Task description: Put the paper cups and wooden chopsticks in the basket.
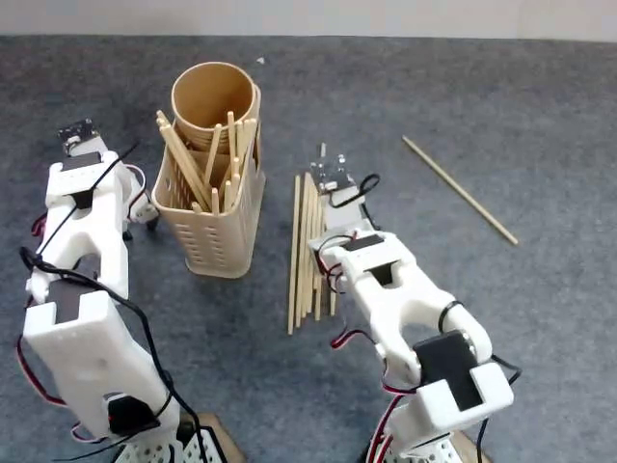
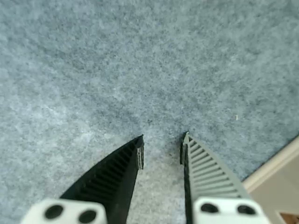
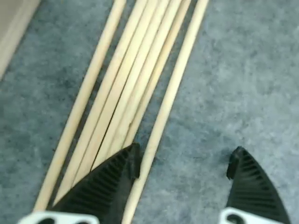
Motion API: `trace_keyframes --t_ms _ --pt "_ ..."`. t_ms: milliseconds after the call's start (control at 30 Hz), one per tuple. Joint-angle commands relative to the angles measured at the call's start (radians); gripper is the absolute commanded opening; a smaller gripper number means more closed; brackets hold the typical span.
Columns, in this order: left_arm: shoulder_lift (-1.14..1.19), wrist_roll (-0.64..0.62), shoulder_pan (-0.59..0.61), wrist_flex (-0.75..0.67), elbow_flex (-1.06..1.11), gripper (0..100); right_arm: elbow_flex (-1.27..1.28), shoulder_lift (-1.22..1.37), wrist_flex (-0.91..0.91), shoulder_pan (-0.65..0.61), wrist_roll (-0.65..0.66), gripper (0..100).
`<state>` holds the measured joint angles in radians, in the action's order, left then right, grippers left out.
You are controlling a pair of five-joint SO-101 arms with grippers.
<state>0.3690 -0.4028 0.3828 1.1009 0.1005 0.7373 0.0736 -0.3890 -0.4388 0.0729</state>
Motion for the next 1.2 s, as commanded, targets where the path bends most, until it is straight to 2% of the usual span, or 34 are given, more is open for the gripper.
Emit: trace_keyframes --t_ms 0,100,267,500,767,967,1033,1100,1133,1167 --pt "-0.013 0.011 -0.002 -0.008 -0.016 16 -0.021 -0.007 0.005 -0.007 -0.011 30.3" --pt "-0.013 0.011 -0.002 -0.009 -0.016 16 -0.013 -0.048 0.005 -0.007 -0.014 28.7" --pt "-0.013 0.011 -0.002 -0.009 -0.016 16 -0.008 -0.186 0.005 -0.016 -0.015 12.1" --pt "-0.013 0.011 -0.002 -0.009 -0.016 16 0.074 -0.311 0.012 -0.058 -0.015 23.6" --pt "-0.013 0.011 -0.001 -0.008 -0.016 16 0.076 -0.125 0.013 -0.056 -0.009 23.8" --pt "-0.013 0.011 -0.001 -0.006 -0.016 16 -0.019 -0.024 0.005 -0.012 -0.009 23.2" --pt "-0.013 0.011 -0.001 -0.006 -0.016 16 -0.021 -0.024 0.005 -0.007 -0.009 16.6" --pt "-0.013 0.011 -0.001 -0.006 -0.016 16 -0.024 -0.024 0.005 -0.008 -0.009 3.5" --pt "-0.013 0.011 -0.001 -0.006 -0.016 16 -0.025 -0.024 0.005 -0.008 -0.014 0.0" --pt "-0.013 0.011 0.001 -0.005 -0.016 16 -0.025 -0.024 0.005 -0.008 -0.011 1.6"
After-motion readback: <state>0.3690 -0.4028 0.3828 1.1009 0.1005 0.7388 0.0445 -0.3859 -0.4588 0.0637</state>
